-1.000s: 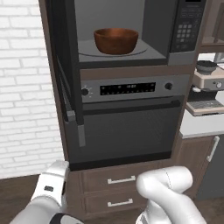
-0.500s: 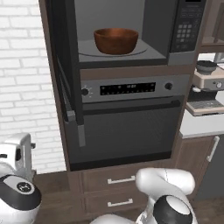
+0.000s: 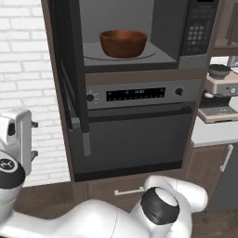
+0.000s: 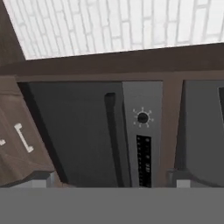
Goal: Pick the lemon from the sink and place it in the bowl. Then pick the bowl and place it in the microwave. Then close the microwave door and press the start button.
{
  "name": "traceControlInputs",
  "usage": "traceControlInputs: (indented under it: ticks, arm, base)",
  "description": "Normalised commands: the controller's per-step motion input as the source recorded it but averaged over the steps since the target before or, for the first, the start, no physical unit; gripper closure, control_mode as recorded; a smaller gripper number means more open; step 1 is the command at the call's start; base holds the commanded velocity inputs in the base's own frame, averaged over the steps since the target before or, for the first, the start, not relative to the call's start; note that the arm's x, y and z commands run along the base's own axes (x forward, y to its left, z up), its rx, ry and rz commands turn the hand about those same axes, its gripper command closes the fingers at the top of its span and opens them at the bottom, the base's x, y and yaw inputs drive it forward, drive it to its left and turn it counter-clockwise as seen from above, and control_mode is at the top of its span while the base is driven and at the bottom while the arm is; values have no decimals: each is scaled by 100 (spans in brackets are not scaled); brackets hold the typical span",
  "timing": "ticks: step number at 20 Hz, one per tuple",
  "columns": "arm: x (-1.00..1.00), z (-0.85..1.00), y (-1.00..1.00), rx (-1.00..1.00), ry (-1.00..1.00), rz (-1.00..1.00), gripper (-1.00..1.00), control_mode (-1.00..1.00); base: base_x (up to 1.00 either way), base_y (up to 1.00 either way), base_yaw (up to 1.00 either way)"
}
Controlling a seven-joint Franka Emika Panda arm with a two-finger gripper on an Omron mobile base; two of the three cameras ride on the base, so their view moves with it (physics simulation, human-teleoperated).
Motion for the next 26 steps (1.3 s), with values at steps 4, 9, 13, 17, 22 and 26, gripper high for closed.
traceControlInputs:
  ticks: [4,9,13,17,22,26]
  arm:
    - [10,44,-89,0,-22,-1,-100,-100]
    - [0,32,-100,0,-26,0,-100,-100]
    - [0,21,-100,0,-20,0,-100,-100]
    - [2,12,-100,0,-12,0,-100,-100]
    - [13,14,-100,0,-4,0,-100,-100]
    - [61,16,-100,0,0,0,-100,-100]
  base:
    - [0,0,0]
    - [0,0,0]
    - [0,0,0]
    - [0,0,0]
    - [0,0,0]
    - [0,0,0]
